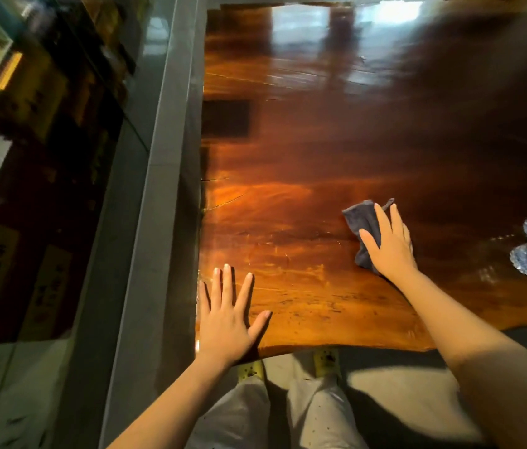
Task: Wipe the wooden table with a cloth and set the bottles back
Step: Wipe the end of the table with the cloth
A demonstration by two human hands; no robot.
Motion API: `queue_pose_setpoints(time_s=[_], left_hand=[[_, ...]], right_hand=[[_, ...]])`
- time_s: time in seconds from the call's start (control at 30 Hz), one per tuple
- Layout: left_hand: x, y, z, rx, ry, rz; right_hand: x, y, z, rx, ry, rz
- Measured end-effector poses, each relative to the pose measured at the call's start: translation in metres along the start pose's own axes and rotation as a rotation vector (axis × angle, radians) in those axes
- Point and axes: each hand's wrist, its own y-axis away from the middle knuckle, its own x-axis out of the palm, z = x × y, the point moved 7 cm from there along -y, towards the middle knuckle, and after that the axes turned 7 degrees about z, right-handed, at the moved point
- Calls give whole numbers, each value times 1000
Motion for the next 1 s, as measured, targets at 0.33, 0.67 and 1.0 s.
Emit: queue_pose_setpoints(time_s=[0.33, 0.67, 1.0], left_hand=[[0, 5, -3, 26, 8, -10], [3, 5, -3, 6, 25, 18], [6, 5, -3, 13, 18, -9]], right_hand=[[34, -1, 46, -20, 53, -157], [122, 18, 244, -485, 102, 2], [111, 20, 198, -407, 32, -52]])
